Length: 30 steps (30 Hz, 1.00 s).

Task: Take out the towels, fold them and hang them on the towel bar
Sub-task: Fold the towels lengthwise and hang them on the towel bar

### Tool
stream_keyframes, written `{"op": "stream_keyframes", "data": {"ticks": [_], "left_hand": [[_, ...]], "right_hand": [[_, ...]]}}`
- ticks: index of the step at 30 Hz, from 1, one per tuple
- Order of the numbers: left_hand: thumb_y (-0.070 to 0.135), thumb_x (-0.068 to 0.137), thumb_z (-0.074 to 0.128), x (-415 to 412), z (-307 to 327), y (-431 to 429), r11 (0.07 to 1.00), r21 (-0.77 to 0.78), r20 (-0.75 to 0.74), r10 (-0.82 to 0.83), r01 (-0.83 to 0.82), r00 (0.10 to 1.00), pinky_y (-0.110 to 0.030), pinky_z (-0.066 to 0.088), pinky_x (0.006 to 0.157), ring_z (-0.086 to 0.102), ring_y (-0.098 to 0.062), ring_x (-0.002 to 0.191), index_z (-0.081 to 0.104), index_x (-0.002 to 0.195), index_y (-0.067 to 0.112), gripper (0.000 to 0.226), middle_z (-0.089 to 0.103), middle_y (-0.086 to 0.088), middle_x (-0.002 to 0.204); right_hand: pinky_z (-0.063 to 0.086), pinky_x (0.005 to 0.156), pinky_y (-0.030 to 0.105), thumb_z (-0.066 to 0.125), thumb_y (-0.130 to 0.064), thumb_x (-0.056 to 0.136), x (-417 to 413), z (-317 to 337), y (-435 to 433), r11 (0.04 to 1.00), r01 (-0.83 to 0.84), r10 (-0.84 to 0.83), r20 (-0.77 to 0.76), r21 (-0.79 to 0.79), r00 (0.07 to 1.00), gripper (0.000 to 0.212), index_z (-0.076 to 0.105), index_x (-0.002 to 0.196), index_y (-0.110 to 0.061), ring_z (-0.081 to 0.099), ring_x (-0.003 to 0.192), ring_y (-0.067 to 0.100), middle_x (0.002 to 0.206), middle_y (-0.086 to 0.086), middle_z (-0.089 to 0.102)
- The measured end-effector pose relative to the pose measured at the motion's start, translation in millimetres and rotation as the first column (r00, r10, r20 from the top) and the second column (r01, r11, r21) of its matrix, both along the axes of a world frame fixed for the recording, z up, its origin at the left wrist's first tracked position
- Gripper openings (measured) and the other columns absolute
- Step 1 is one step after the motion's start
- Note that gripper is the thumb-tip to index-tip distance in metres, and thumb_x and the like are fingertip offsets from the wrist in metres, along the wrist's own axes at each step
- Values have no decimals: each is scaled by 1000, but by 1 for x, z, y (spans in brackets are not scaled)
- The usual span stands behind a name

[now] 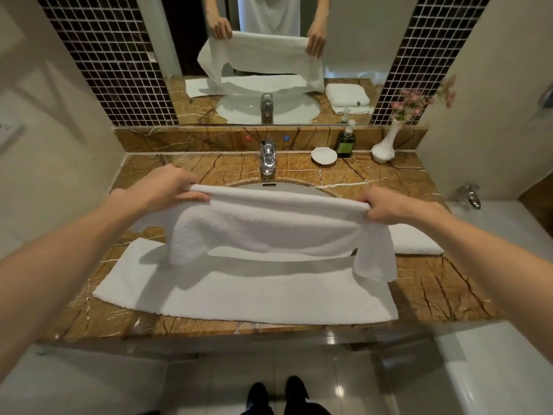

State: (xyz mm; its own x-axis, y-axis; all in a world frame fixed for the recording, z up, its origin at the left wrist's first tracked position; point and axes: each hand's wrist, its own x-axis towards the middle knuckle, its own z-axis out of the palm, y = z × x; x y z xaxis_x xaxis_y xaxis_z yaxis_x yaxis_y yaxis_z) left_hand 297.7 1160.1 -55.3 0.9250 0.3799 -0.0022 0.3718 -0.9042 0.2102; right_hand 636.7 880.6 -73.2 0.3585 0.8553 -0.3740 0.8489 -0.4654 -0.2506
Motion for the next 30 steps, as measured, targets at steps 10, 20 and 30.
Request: {"op": "stream_keyframes", "data": {"ticks": [10, 20, 30], "left_hand": [[42, 63, 84, -24, -38, 25, 996, 66, -291, 82, -66, 953, -20, 29, 50, 43, -6, 54, 63, 72, 21, 31, 47, 14, 58], [9, 72, 71, -45, -73, 43, 980, 152, -377, 178, -128, 909, -30, 38, 63, 51, -18, 76, 54, 86, 24, 27, 57, 3, 84], [-13, 76, 52, -62, -93, 45, 947, 179, -330, 312, -265, 891, -29, 38, 62, 55, -22, 80, 67, 103, 15, 42, 63, -4, 87]], "right_hand": [[39, 59, 31, 51, -1, 79, 5, -56, -24, 974, 193, -209, 141, 120, 968, 13, 54, 81, -13, 55, 77, 29, 81, 9, 60], [53, 70, 43, 53, -6, 85, 1, -79, -36, 968, 229, -247, 205, 108, 947, 11, 61, 92, -7, 58, 79, 31, 88, 14, 65], [45, 60, 36, 47, -5, 87, 1, -89, -51, 986, 166, -150, 346, -18, 926, 9, 52, 90, -11, 57, 80, 31, 92, 15, 62]]}}
